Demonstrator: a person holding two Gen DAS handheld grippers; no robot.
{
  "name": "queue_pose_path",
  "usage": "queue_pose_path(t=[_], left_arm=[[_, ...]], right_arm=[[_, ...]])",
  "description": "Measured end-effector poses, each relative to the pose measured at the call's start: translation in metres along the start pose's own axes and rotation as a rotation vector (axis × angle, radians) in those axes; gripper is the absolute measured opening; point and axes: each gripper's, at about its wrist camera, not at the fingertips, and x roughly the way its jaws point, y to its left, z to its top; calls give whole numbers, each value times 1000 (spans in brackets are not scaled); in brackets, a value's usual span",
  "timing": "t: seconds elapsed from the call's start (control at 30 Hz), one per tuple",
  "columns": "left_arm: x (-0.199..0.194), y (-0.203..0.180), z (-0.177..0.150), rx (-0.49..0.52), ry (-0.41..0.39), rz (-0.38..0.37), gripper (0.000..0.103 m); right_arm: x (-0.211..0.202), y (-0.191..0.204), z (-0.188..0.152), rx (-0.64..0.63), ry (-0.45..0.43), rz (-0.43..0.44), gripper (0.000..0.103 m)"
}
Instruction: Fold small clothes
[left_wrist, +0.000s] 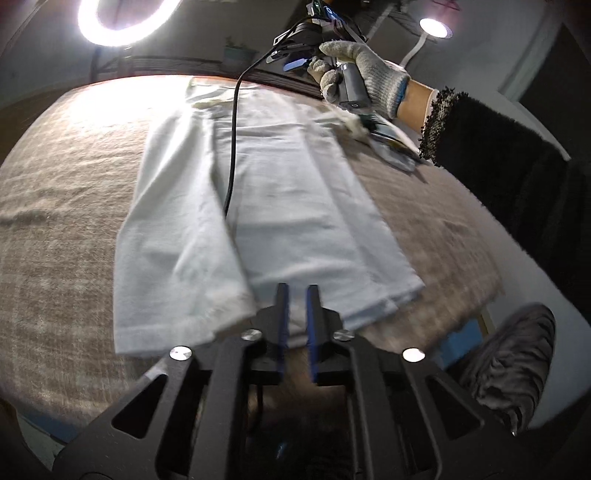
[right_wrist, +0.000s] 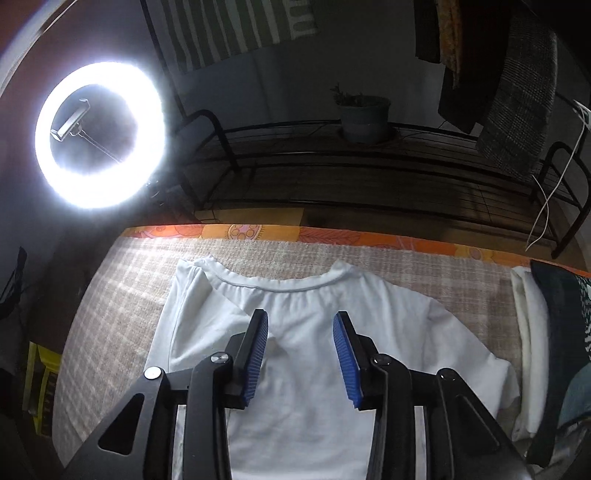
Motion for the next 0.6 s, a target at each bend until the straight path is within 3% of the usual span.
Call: queue_pose_path(t=[0.07, 0.17, 0.3, 0.47, 0.6], left_arm=[[-10, -5, -6, 24, -1, -27, 23], [-26, -8, -15, 49, -8, -52, 23], [-44, 5, -21, 46, -31, 34, 24], [-54, 62, -17, -152, -52, 152, 24], [-49, 100, -23, -276, -29, 198, 24]], right_arm=[[-21, -11, -14, 13, -11, 14, 38], [-51, -22, -36, 30, -22, 32, 39], [-98, -29, -72, 37, -36, 65, 40], [-140, -6, -138, 1, 4, 171, 40], [-146, 31, -206, -33, 112, 279, 39]])
